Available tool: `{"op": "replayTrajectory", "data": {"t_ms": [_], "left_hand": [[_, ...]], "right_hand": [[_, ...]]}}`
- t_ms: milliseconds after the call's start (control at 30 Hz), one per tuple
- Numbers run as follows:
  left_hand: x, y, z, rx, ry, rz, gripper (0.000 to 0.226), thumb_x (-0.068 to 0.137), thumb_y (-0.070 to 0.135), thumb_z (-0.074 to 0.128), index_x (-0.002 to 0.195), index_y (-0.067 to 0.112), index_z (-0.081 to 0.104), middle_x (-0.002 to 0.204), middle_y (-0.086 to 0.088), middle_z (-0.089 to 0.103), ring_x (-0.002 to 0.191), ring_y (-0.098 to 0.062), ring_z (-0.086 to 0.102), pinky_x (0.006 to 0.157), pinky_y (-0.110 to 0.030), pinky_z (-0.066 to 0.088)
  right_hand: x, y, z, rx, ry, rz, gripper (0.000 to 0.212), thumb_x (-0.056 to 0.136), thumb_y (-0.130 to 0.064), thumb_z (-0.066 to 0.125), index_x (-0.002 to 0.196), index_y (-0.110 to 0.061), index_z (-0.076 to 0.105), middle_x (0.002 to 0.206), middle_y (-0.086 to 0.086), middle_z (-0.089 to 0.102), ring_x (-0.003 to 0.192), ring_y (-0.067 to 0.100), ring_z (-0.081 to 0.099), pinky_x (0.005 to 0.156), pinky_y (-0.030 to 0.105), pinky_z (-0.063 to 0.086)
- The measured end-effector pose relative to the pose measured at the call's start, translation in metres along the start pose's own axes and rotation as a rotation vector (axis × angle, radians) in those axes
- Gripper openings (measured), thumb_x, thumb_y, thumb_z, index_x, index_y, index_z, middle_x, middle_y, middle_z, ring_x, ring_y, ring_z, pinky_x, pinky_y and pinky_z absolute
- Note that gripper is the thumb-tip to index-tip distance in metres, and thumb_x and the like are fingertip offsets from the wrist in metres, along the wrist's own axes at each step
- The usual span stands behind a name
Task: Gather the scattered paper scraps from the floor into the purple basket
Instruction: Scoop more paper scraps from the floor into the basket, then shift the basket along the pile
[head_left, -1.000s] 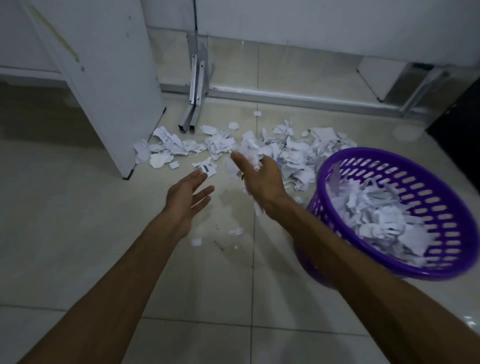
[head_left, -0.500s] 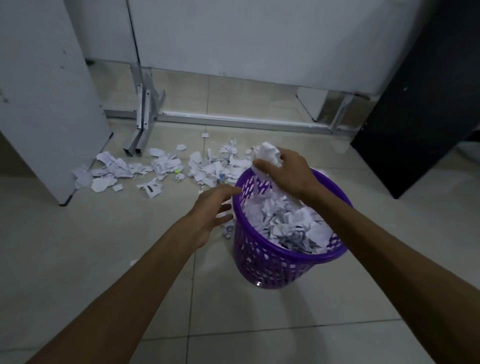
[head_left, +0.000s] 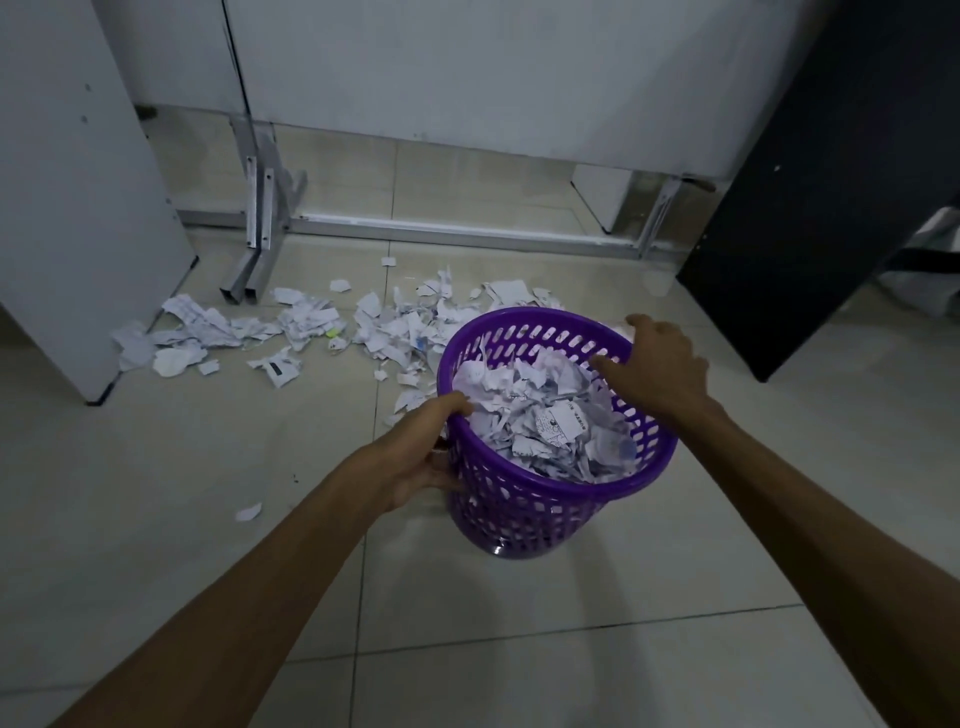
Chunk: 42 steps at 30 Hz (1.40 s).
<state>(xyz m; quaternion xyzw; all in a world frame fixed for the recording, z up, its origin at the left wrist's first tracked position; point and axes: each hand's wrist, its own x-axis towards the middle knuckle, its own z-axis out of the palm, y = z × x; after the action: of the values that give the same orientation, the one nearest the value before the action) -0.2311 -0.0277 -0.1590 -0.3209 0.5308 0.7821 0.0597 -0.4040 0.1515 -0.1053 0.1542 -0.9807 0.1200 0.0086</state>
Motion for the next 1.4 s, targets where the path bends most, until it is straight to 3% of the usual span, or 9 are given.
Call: {"op": "replayTrajectory", "data": {"t_ms": [100,200,300,467,800,1134,1234,1300,1400], "left_hand": [[0.001,0.003,0.009,-0.015,-0.01,0.028,0.03,0.092,0.019,0.042,0.12,0.013,0.051,0.081,-0.007,0.072,0.074,-0.022,0.071,0.061,-0.039,0.059],[-0.001,0.011,0.005,-0.017,-0.001,0.045,0.035,0.09,0.015,0.039,0.124,0.013,0.05,0.095,-0.011,0.07,0.084,-0.026,0.069,0.066,-0.044,0.06],[-0.01,0.03,-0.016,-0.04,0.014,0.077,0.023,0.09,0.015,0.04,0.11,0.016,0.053,0.085,-0.009,0.074,0.081,-0.026,0.071,0.064,-0.047,0.059],[-0.035,0.074,-0.073,-0.025,0.078,0.15,0.037,0.089,0.016,0.04,0.124,0.008,0.052,0.113,-0.018,0.067,0.096,-0.036,0.067,0.063,-0.051,0.059],[-0.088,0.091,-0.234,-0.191,0.419,0.242,0.044,0.085,0.013,0.033,0.123,0.011,0.056,0.113,-0.016,0.067,0.105,-0.037,0.063,0.068,-0.052,0.055],[-0.104,0.043,-0.338,-0.275,0.576,0.226,0.037,0.081,0.013,0.034,0.101,0.02,0.064,0.092,-0.007,0.076,0.083,-0.028,0.073,0.07,-0.054,0.058],[-0.102,0.046,-0.34,-0.3,0.592,0.264,0.032,0.085,0.012,0.033,0.098,0.021,0.061,0.077,-0.001,0.076,0.069,-0.02,0.073,0.057,-0.048,0.059],[-0.101,0.046,-0.332,-0.28,0.597,0.288,0.029,0.093,0.019,0.033,0.097,0.023,0.061,0.072,0.001,0.075,0.062,-0.015,0.072,0.05,-0.039,0.057],[-0.099,0.033,-0.326,-0.296,0.671,0.277,0.048,0.097,0.058,0.028,0.104,0.028,0.064,0.096,-0.001,0.072,0.079,-0.019,0.071,0.066,-0.04,0.059]], "right_hand": [[-0.005,0.008,0.002,0.235,-0.121,0.136,0.065,0.09,-0.052,0.062,0.138,-0.012,0.045,0.13,0.015,0.06,0.106,0.035,0.064,0.091,0.049,0.054],[-0.008,0.003,-0.004,0.314,-0.019,0.153,0.053,0.093,-0.049,0.058,0.13,-0.011,0.056,0.117,0.013,0.068,0.093,0.032,0.068,0.085,0.046,0.058],[-0.004,-0.018,-0.018,0.341,0.075,0.112,0.046,0.093,-0.049,0.057,0.123,-0.014,0.064,0.107,0.01,0.071,0.087,0.028,0.069,0.082,0.042,0.058],[0.002,-0.085,-0.043,0.527,0.068,0.0,0.039,0.096,-0.047,0.055,0.118,-0.017,0.067,0.093,0.006,0.072,0.077,0.024,0.072,0.078,0.045,0.061],[-0.021,-0.272,0.005,0.898,-0.219,-0.292,0.038,0.092,-0.043,0.064,0.102,-0.007,0.07,0.089,0.008,0.075,0.081,0.024,0.073,0.074,0.038,0.059],[-0.041,-0.373,0.105,1.02,-0.474,-0.314,0.039,0.093,-0.039,0.063,0.115,-0.008,0.065,0.1,0.01,0.073,0.091,0.028,0.072,0.081,0.04,0.06],[-0.038,-0.39,0.121,1.034,-0.447,-0.297,0.039,0.093,-0.037,0.064,0.122,-0.011,0.063,0.108,0.007,0.071,0.095,0.023,0.069,0.083,0.037,0.058],[-0.035,-0.39,0.126,1.041,-0.42,-0.275,0.036,0.096,-0.038,0.059,0.118,-0.011,0.065,0.103,0.006,0.073,0.088,0.019,0.07,0.075,0.031,0.057],[-0.03,-0.379,0.128,1.052,-0.441,-0.254,0.041,0.103,-0.046,0.04,0.104,-0.016,0.069,0.095,0.003,0.074,0.083,0.016,0.072,0.068,0.023,0.055]]}}
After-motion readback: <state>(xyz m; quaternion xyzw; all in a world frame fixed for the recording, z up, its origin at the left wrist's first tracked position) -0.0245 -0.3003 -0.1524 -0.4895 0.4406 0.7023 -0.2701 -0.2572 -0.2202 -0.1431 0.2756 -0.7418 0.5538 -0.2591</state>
